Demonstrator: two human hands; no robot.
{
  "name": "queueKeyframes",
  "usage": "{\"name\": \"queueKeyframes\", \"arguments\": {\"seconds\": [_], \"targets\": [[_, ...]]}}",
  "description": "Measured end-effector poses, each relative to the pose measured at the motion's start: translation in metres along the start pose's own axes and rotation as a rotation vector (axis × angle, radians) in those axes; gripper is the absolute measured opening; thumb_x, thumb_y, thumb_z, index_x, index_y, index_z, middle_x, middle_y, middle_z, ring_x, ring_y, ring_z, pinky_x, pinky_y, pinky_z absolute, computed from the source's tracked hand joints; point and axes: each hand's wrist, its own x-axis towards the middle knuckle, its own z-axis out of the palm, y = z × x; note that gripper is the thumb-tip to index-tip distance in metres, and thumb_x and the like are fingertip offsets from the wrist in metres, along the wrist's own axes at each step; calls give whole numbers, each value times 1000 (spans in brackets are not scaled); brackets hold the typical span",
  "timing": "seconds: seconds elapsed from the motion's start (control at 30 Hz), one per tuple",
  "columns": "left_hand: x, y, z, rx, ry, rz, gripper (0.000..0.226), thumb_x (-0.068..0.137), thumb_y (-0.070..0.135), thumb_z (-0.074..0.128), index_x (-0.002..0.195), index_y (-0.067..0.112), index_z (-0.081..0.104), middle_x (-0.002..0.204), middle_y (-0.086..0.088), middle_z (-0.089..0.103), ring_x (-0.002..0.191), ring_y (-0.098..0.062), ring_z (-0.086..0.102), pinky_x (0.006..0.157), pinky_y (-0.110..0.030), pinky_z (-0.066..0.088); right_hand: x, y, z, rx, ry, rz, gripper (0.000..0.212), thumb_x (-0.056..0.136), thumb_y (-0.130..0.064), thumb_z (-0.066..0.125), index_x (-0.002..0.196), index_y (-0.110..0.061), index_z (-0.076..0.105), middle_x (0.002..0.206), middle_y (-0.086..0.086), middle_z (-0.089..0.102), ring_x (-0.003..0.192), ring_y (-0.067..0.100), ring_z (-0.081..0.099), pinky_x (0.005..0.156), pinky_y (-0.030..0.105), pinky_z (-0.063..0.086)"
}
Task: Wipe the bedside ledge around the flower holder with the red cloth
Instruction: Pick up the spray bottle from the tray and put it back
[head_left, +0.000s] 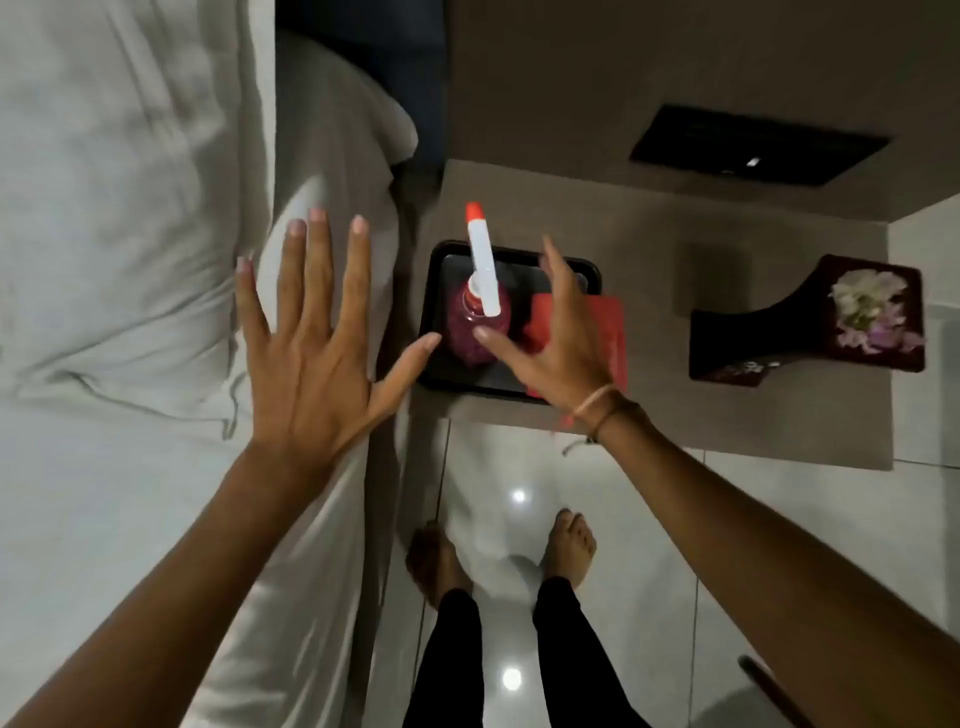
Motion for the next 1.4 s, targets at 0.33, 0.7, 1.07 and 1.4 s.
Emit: {"name": "queueKeyframes", "arguments": {"seconds": [0.33,0.7,1.07,1.4], "targets": [[-18,-18,-2,-92,67,2,86,101,72,24,167,18,9,176,-17,12,164,-32,11,129,-65,14,45,-64,56,94,419,-189,29,93,-17,71,106,9,67,93,20,73,80,31,73,72,44,62],[-33,95,46,-101,-4,329,78,105,63,31,166,16,20,172,-22,25,159,-37,29,125,-66,24,-149,45,-37,127,892,277,50,96,-66,46,95,-19,63,63,-8,64,59,7,70,58,19,54],[-57,126,76,-81,-51,474,77,104,65,29,167,21,17,170,-22,29,157,-37,31,125,-65,20,-201,105,-81,-51,895,446,52,95,-73,33,89,-26,54,71,7,65,58,26,70,59,43,61],[-50,64,52,-3,28,411,77,106,60,35,167,17,17,171,-21,27,157,-38,32,125,-64,21,-174,65,-57,-58,766,234,50,102,-54,43,96,-7,60,77,4,60,63,24,65,61,33,59]]}}
